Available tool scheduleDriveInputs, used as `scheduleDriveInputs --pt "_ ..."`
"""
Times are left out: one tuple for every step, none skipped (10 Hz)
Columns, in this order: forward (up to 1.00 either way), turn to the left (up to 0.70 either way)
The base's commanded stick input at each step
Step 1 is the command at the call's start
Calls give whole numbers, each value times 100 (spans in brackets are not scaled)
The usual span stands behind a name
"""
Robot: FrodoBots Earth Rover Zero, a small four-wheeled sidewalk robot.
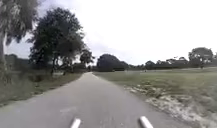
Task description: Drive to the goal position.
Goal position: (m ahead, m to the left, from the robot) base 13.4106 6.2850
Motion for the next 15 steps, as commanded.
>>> scheduleDriveInputs --pt "69 3" --pt "69 3" --pt "69 3" --pt "69 9" --pt "69 34" --pt "69 34" --pt "69 34" --pt "69 34" --pt "69 34" --pt "69 34" --pt "69 34" --pt "69 15" --pt "69 3" --pt "69 3" --pt "69 4"
